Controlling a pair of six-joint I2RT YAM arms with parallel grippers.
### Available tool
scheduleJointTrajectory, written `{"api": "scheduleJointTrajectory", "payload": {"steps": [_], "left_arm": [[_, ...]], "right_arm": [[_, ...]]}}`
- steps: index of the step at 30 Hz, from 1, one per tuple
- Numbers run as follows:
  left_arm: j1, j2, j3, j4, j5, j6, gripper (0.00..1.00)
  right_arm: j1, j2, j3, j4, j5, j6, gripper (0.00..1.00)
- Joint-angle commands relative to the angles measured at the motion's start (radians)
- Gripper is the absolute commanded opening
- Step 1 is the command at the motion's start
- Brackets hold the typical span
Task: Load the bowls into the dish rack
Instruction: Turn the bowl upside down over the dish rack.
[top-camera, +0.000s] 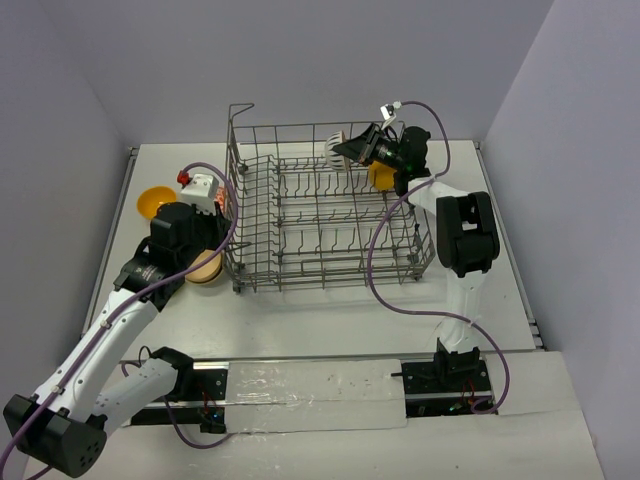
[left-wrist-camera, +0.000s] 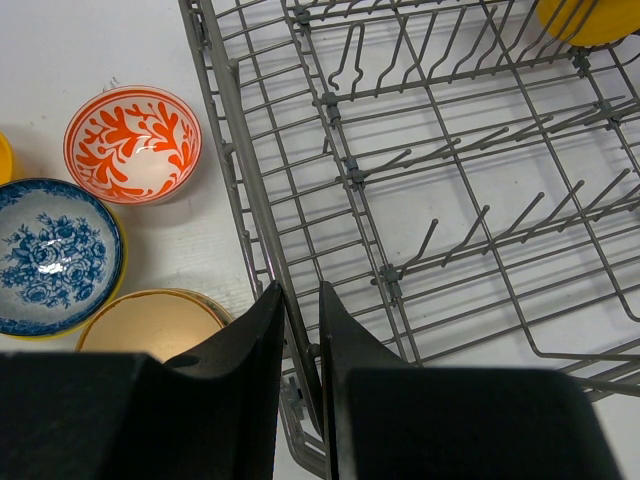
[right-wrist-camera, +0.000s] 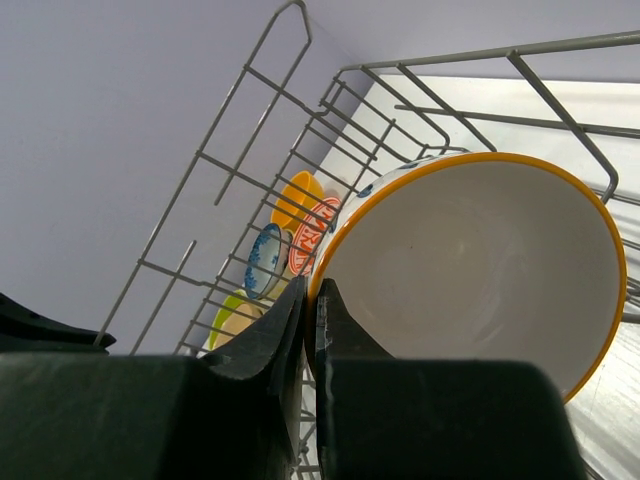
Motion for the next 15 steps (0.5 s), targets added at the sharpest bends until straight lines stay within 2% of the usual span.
{"api": "scheduleJointTrajectory", "payload": {"steps": [1, 7, 15], "left_arm": [[-0.004, -0.018, -0.004, -0.009, 0.075, 0.043, 0.00], [-0.004, -0.024, -0.008, -0.009, 0.071, 0.043, 0.00], [-0.004, -0.022, -0.007, -0.011, 0.076, 0.043, 0.00]], "right_arm": [[0.003, -0.028, -0.040, -0.037, -0.026, 0.023, 0.00], [0.002, 0.013, -0.040, 0.211, -0.082, 0.216, 0.00], [0.005, 0.033, -0.045, 0.239, -0.102, 0.255, 0.00]]}}
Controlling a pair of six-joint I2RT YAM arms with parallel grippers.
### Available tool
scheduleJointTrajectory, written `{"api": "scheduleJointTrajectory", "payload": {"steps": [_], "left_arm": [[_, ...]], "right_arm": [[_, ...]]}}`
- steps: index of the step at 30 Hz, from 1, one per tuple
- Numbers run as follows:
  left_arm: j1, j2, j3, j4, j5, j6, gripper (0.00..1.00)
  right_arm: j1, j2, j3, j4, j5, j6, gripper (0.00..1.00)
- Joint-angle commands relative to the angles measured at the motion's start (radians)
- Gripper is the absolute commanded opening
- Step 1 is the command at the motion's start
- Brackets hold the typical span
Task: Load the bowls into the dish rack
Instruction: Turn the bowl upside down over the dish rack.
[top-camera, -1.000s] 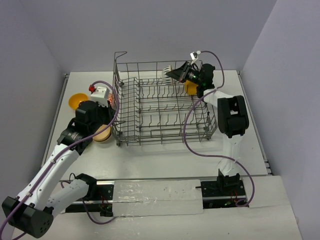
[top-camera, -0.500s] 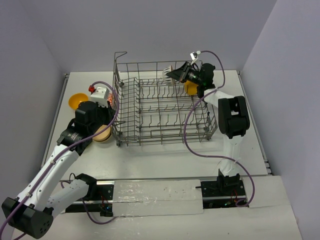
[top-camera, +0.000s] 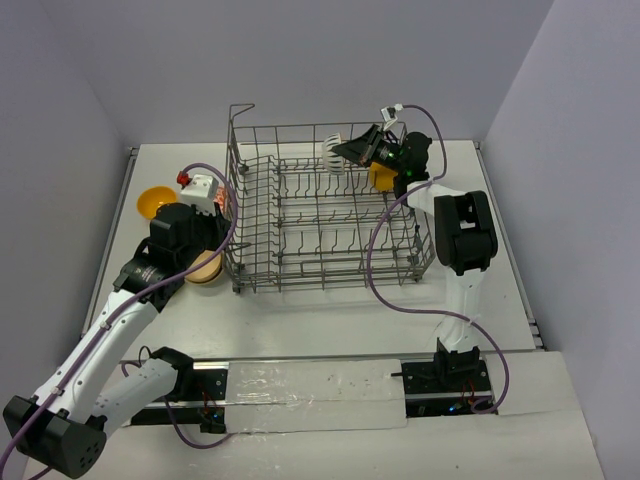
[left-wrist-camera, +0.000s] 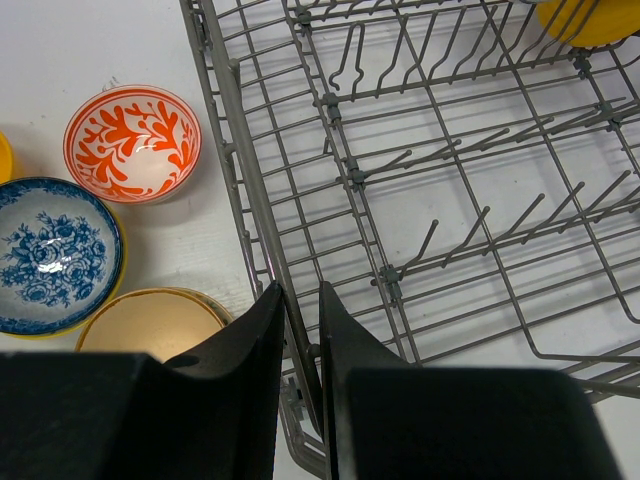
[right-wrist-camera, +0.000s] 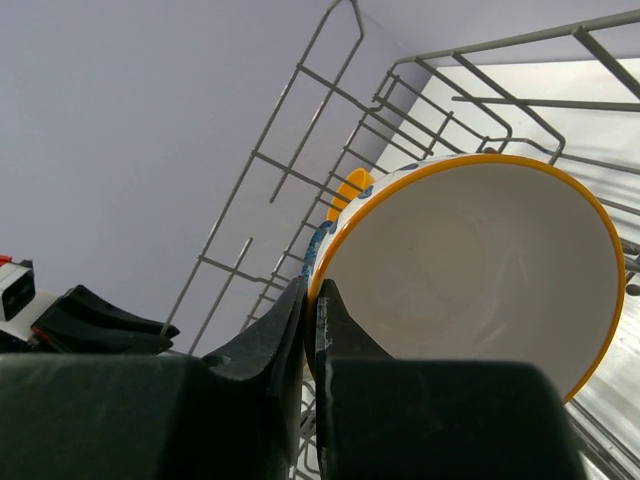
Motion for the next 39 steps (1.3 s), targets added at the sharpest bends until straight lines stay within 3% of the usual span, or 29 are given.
{"api": "scheduleJointTrajectory", "payload": {"steps": [1, 25, 29, 33, 39], "left_arm": [[-0.004, -0.018, -0.007, -0.009, 0.073, 0.043, 0.00], [-0.015, -0.033, -0.011, -0.009, 0.058, 0.043, 0.00], [-0.015, -0.029, -0.010, -0.011, 0.064, 0.044, 0.00], [-0.015, -0.026, -0.010, -0.009, 0.067, 0.044, 0.00], [-0.016, -0.030, -0.011, -0.009, 0.063, 0.044, 0.00]], "right_arm": [[0.007, 0.007, -0.024, 0.039, -0.049, 0.034, 0.00], [-0.004, -0.021, -0.082, -0.194, 0.009, -0.090, 0.00], [-0.004, -0.015, -0.074, -0.184, -0.007, -0.079, 0.00], [-0.004, 0.020, -0.061, -0.036, -0.053, 0.034, 0.00], [-0.004, 0.028, -0.054, -0.027, -0.069, 0.071, 0.00]]}}
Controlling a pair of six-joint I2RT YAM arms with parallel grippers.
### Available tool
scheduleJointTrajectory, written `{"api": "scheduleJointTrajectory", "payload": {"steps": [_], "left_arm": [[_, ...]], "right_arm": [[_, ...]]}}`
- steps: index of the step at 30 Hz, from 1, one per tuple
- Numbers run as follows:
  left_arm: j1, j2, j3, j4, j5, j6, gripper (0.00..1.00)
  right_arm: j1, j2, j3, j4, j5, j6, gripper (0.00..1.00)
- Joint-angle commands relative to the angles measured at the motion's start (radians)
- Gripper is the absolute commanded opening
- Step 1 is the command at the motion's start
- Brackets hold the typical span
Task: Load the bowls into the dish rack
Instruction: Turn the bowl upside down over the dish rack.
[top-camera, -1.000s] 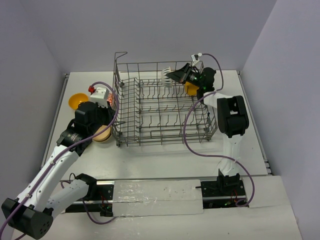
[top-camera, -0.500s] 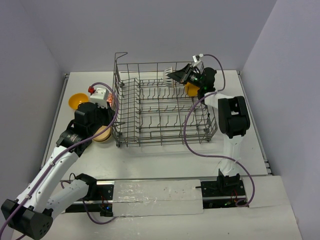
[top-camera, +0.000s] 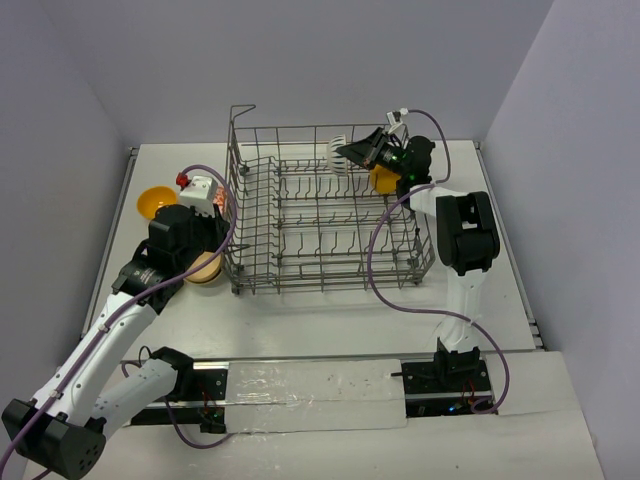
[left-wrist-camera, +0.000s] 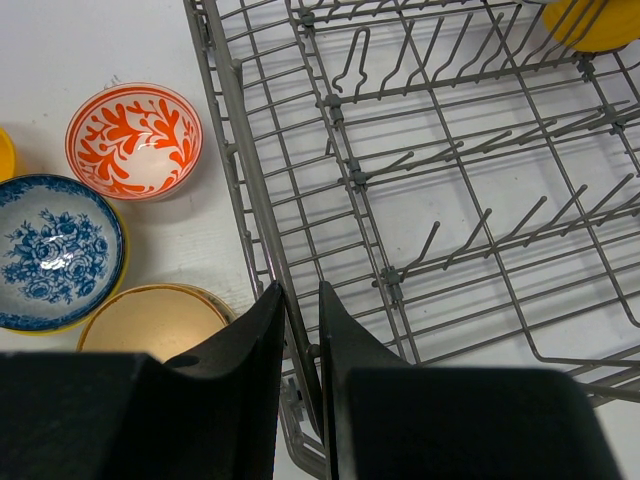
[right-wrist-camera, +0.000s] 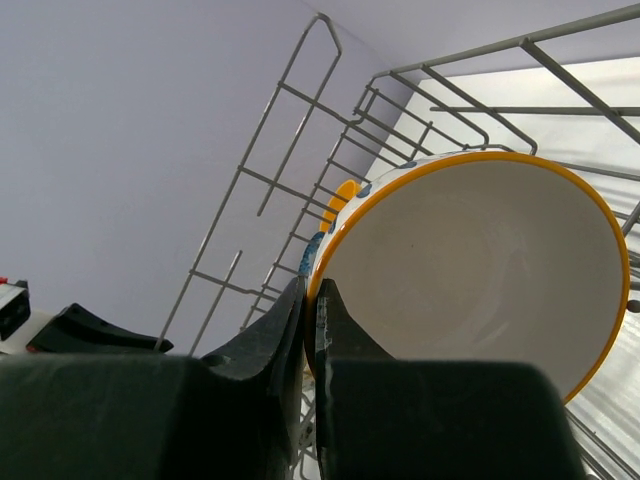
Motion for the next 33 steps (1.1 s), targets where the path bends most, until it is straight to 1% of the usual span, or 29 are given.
{"api": "scheduleJointTrajectory", "payload": {"steps": [1, 10, 13, 20, 27, 33], "left_arm": [[-0.015, -0.016, -0.006, -0.001, 0.063, 0.045, 0.00], [-0.015, -0.012, -0.006, -0.003, 0.066, 0.043, 0.00], [-0.016, -0.012, -0.003, -0.003, 0.066, 0.045, 0.00], [-0.019, -0.019, -0.009, -0.003, 0.058, 0.043, 0.00], [-0.022, -0.015, -0.009, -0.003, 0.057, 0.043, 0.00], [-0.022, -0.015, -0.009, -0.004, 0.057, 0.043, 0.00]], "right_arm": [[0.011, 0.036, -0.008, -0.043, -0.108, 0.070, 0.00], [0.011, 0.036, -0.025, -0.114, -0.096, 0.033, 0.00], [0.011, 0.026, -0.023, -0.219, -0.073, -0.016, 0.00], [0.011, 0.030, 0.000, -0.350, -0.042, -0.051, 0.00], [0.010, 0.037, 0.024, -0.349, -0.065, 0.012, 0.00], [0.010, 0.051, 0.014, -0.235, -0.096, 0.136, 0.00]]}}
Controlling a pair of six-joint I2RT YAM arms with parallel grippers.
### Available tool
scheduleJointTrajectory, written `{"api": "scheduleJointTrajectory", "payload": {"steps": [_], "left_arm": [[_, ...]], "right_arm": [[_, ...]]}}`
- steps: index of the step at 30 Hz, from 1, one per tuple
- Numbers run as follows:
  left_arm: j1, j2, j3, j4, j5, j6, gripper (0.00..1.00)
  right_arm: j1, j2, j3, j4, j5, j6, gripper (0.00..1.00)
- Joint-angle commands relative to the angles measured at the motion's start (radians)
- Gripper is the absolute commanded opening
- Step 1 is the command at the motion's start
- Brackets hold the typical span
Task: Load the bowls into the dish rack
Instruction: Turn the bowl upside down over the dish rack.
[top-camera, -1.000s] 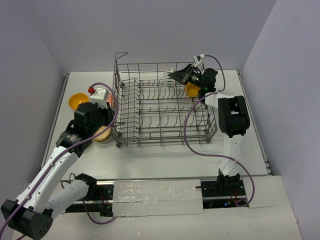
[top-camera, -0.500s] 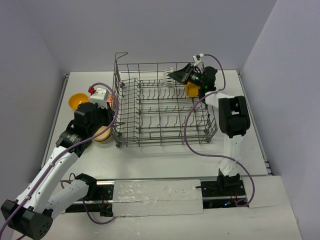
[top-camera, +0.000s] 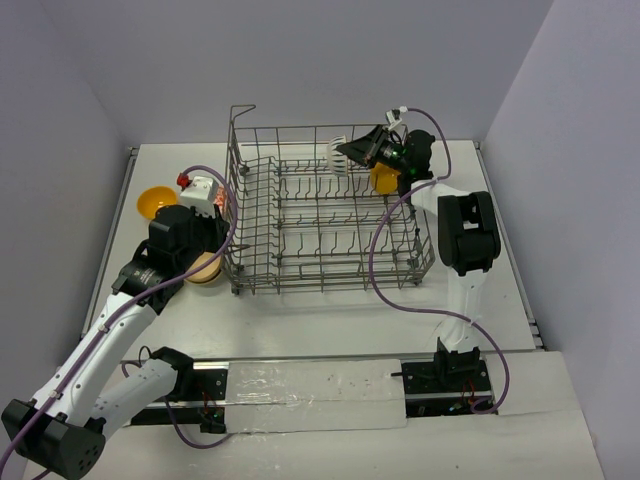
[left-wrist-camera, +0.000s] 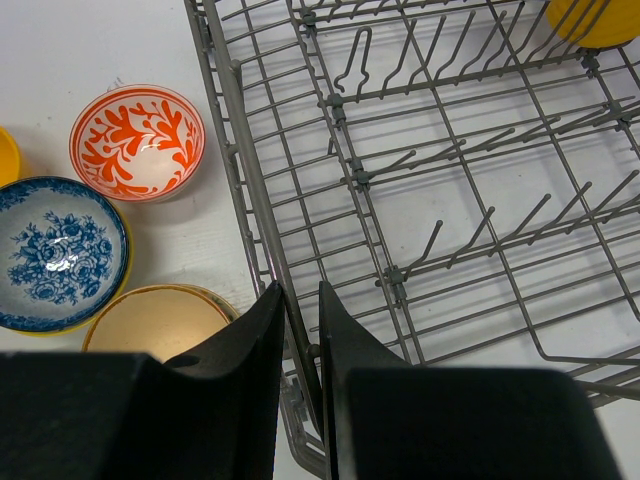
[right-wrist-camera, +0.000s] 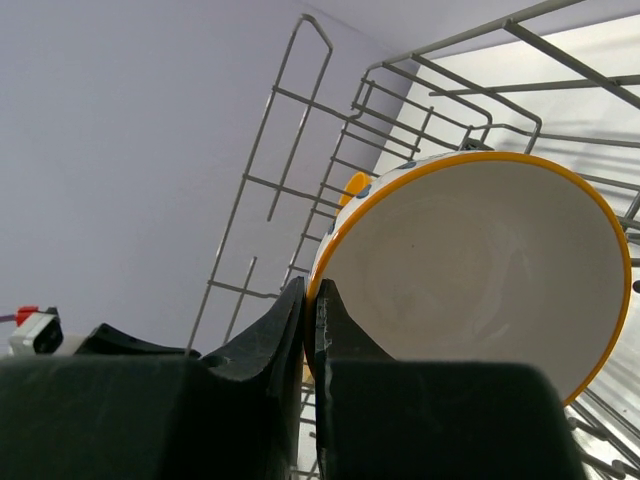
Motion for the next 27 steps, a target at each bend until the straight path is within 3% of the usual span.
{"api": "scheduleJointTrajectory", "payload": {"steps": [1, 11, 16, 21, 27], "left_arm": [[-0.018, -0.011, -0.008, -0.001, 0.061, 0.029, 0.00], [-0.023, -0.014, -0.008, -0.002, 0.056, 0.029, 0.00], [-0.023, -0.011, -0.010, -0.002, 0.055, 0.029, 0.00], [-0.026, -0.011, -0.013, -0.004, 0.053, 0.027, 0.00], [-0.034, -0.014, -0.014, -0.007, 0.044, 0.027, 0.00]], "right_arm": [[0.014, 0.059, -0.034, -0.067, -0.089, 0.109, 0.00], [0.014, 0.111, -0.047, 0.083, -0.097, 0.257, 0.00], [0.012, 0.110, -0.047, 0.088, -0.092, 0.251, 0.00], [0.004, 0.067, -0.054, -0.066, -0.074, 0.120, 0.00], [-0.011, 0.045, -0.074, -0.128, -0.068, 0.080, 0.02]]}}
